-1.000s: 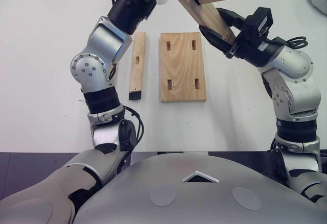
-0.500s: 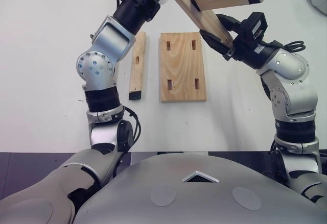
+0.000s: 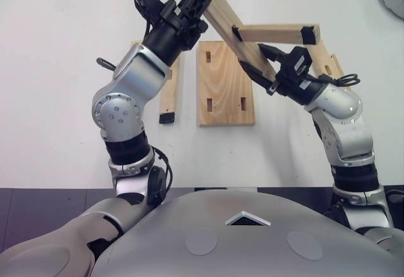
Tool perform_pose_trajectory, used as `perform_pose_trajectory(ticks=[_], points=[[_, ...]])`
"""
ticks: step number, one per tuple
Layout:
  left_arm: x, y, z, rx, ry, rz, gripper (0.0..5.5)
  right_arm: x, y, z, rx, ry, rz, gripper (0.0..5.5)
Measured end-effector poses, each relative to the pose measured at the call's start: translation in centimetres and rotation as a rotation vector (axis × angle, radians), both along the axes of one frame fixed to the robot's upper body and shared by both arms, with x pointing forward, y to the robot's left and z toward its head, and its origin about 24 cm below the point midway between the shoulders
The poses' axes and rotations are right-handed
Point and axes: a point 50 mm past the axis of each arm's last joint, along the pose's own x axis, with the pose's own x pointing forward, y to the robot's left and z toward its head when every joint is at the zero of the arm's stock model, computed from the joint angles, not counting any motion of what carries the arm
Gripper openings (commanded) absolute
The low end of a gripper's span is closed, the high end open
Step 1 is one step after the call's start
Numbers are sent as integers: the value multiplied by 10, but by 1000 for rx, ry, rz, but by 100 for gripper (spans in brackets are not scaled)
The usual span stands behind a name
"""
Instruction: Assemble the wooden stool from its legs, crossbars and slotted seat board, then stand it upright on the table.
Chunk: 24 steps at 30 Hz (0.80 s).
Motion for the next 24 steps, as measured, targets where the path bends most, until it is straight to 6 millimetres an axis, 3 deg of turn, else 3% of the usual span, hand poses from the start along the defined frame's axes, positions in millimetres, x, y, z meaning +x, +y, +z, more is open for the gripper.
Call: perform_pose_trajectory(ticks=[7,9,10,12,13,17,20,24], points=[[-17,-3,1,14,43,-77,106,-30,-5,-8,30,3,-26,206],[-18,-3,1,12,48,-75,106,-30,-5,-8,35,2,-28,268],[-16,7,3,8,52,1,106,-30,-12,-12,10,15,-86,292],[-11,59,9,56,35,343,102,-38,-46,-31,-78,116,-267,327],[-11,68,7,75,43,389,102,-39,-49,-30,-76,112,-280,352],[-12,61,6,93,37,342,102,-37,-43,-20,-29,66,-280,423],[-16,67,12,119,27,357,102,-44,-48,-28,-54,95,-340,461],[-22,72,21,145,31,330,102,-49,-61,-49,-198,141,-468,461]])
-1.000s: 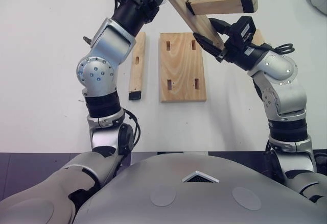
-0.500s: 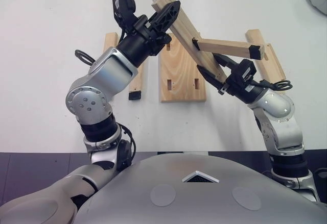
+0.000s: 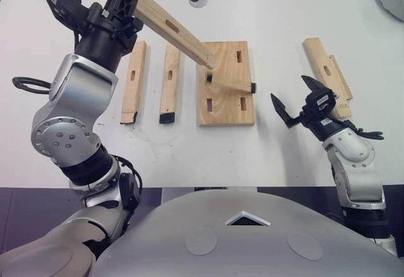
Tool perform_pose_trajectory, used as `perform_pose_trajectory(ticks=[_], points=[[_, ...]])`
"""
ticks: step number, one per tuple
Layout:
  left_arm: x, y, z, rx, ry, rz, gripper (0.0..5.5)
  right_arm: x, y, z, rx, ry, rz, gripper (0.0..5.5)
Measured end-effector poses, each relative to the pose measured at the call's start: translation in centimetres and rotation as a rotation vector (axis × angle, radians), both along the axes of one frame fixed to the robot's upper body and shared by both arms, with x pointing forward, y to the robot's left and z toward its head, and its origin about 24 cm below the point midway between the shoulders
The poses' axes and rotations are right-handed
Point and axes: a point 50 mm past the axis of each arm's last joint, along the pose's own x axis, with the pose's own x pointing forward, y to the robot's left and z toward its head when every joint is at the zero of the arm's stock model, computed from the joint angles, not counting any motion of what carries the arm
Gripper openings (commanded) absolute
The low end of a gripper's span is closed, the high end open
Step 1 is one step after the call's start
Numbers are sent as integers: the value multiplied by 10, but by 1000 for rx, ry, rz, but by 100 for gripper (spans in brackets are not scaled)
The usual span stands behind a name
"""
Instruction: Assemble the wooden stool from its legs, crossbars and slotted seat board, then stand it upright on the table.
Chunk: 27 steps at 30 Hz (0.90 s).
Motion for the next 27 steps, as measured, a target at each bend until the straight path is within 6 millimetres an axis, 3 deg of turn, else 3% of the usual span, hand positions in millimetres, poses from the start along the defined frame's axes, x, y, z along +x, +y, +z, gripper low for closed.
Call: perform_pose_trajectory(ticks=[2,5,10,15,20,24,27], points=[[0,2,0,11,14,-9,102,-1,-1,-10,-53,24,-37,461],[3,3,-5,24,40,-11,102,2,8,-8,15,7,-31,461],[16,9,-4,9,0,42,102,16,0,18,74,-85,3,461],[34,1,1,-27,-92,26,102,28,17,46,289,-127,163,461],[51,-16,-13,-116,-117,-136,102,50,32,34,288,68,504,461],[64,-15,-37,-185,-61,-216,102,62,31,23,265,198,647,461],[69,-13,-36,-197,-67,-221,102,69,31,22,259,219,685,461]])
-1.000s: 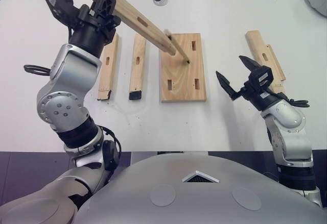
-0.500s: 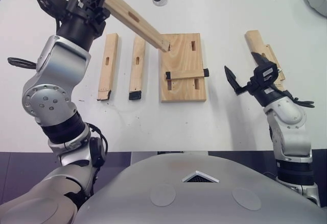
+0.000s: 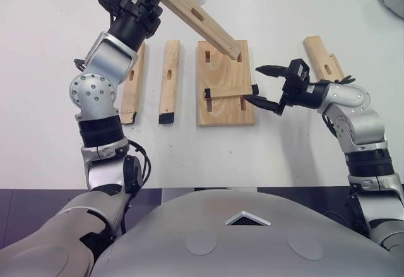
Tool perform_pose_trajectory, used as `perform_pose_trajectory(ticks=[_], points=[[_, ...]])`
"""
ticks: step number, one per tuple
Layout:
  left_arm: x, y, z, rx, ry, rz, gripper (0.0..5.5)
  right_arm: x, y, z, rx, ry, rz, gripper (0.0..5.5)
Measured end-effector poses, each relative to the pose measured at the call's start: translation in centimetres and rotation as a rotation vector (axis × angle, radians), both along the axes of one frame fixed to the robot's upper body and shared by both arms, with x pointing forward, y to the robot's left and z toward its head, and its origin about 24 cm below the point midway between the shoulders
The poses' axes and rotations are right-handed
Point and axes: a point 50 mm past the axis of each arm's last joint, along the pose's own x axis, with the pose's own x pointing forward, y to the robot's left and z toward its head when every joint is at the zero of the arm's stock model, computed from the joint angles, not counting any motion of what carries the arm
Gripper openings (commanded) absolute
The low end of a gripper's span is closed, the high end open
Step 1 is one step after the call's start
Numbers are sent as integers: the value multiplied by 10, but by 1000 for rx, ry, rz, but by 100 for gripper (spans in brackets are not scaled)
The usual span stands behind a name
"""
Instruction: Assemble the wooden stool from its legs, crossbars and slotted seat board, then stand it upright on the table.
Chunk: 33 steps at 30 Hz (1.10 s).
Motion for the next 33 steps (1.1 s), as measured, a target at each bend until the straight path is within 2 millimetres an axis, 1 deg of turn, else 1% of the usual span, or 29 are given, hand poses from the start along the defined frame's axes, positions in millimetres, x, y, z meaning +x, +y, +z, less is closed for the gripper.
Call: perform_pose_trajectory(ticks=[2,5,7,10,16,18,21,25,28,29,31,32,33], points=[[-2,2,7,12,-8,17,102,4,0,1,-9,-14,6,461],[-11,5,24,30,-33,37,102,4,2,-9,-30,8,2,461],[-12,5,26,34,-20,29,102,3,5,-14,-29,29,17,461],[-11,5,30,45,-23,26,102,4,6,-28,-56,91,25,413],[-9,4,33,47,-27,22,102,10,4,-29,-33,110,7,316],[-9,4,33,46,-27,23,102,10,3,-29,-32,110,5,269],[-9,4,33,46,-26,23,102,9,3,-30,-35,107,7,214],[-9,5,31,46,-21,25,102,3,6,-30,-77,53,37,135],[-9,5,30,47,-17,26,102,-2,4,-31,-86,28,19,132],[-9,5,30,47,-16,25,102,-3,1,-31,-86,19,-12,132],[-10,6,30,49,-14,26,102,-5,-14,-28,-88,-19,-137,132],[-10,6,29,54,-10,26,102,-7,-25,-24,-91,-54,-231,132],[-12,8,28,68,-5,32,102,-11,-41,-21,-100,-86,-348,132]])
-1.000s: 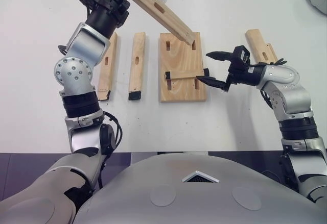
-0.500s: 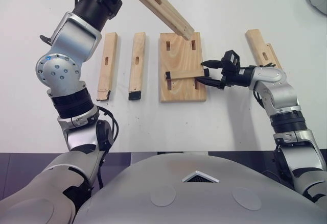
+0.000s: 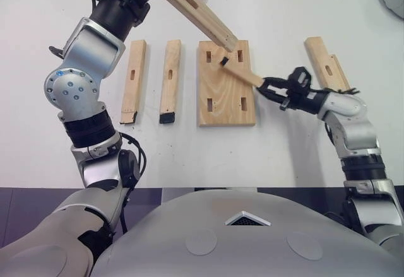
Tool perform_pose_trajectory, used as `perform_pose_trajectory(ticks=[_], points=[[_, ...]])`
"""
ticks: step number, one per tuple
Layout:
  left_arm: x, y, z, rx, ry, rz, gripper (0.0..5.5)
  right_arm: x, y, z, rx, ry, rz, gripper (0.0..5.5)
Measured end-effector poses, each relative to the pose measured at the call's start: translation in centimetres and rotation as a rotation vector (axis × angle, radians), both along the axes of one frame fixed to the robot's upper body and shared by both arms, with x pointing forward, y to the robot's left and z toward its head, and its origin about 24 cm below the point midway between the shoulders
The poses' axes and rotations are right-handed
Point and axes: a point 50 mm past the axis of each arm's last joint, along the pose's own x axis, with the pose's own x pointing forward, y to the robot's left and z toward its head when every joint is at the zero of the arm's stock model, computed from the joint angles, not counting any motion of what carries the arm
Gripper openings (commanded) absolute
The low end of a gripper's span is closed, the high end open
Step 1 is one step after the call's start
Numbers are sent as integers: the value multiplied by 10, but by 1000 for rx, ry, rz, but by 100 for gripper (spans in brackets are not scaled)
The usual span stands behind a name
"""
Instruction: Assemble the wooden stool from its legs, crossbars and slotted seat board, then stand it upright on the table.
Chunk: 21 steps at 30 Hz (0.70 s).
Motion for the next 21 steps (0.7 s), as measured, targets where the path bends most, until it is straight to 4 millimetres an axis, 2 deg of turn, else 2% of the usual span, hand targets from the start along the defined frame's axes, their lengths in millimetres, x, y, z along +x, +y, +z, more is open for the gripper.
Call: perform_pose_trajectory(ticks=[2,4,5,9,11,15,18,21], points=[[-3,4,2,18,-10,15,102,-13,-20,-2,-29,-10,-145,132],[-8,12,7,74,-9,52,102,-30,-31,-15,-80,31,-272,132],[-12,15,10,116,-8,64,102,-38,-32,-25,-99,62,-332,168],[-27,11,13,188,40,6,102,-52,-21,-35,-89,38,-486,233],[-33,7,11,191,87,-25,102,-66,-9,-37,-91,-13,-566,268],[-40,5,10,162,152,-50,102,-89,6,-30,-92,-117,-618,331],[-44,-2,12,140,195,-116,102,-89,-1,-15,-174,-247,-671,333],[-46,-1,13,172,226,-125,102,-80,3,-6,-207,-329,-659,333]])
